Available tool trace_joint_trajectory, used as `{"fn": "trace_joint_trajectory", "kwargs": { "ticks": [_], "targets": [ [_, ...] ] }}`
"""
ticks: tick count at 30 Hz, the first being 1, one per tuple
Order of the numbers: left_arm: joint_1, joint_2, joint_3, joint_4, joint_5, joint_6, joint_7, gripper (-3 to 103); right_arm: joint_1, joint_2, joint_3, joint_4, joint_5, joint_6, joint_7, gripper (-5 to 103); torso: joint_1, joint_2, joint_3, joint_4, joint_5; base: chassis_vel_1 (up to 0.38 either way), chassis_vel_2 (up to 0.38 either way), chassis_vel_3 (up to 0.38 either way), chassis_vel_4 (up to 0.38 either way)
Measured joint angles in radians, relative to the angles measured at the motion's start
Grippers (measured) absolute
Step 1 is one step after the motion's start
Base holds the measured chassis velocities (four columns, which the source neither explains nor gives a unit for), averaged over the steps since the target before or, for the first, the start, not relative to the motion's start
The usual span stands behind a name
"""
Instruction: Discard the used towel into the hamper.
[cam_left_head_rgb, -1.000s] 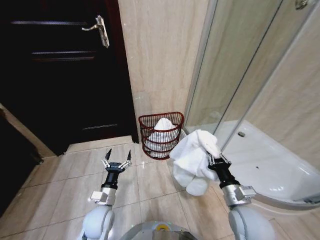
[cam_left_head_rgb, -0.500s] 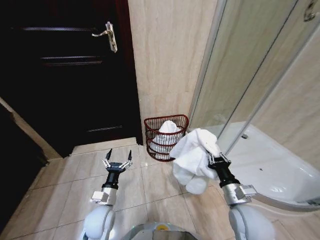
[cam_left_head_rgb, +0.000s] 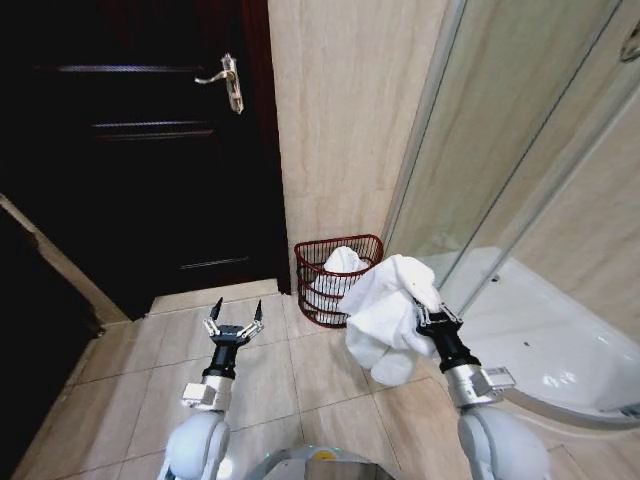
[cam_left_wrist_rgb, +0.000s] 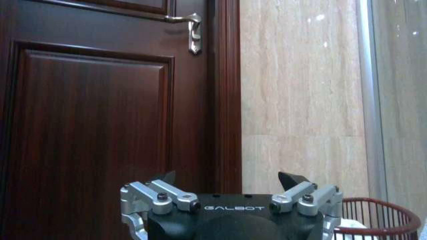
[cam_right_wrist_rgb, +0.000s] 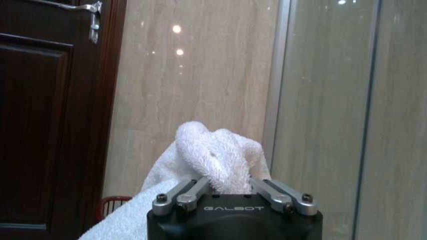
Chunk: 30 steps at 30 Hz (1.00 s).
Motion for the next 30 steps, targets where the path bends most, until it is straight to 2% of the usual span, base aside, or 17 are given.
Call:
{"fn": "trace_joint_trajectory", "kwargs": {
  "ticks": [30],
  "targets": [
    [0.018,-0.008,-0.001,-0.016,0.012,-0.012,0.000,100,-0.009,-0.003,-0.003,0.046,0.009,-0.007,-0.002,14,0.034,0.122,0.088,0.0000,-0.0001,-0.031,0.074,0.034,-0.076]
  ]
}}
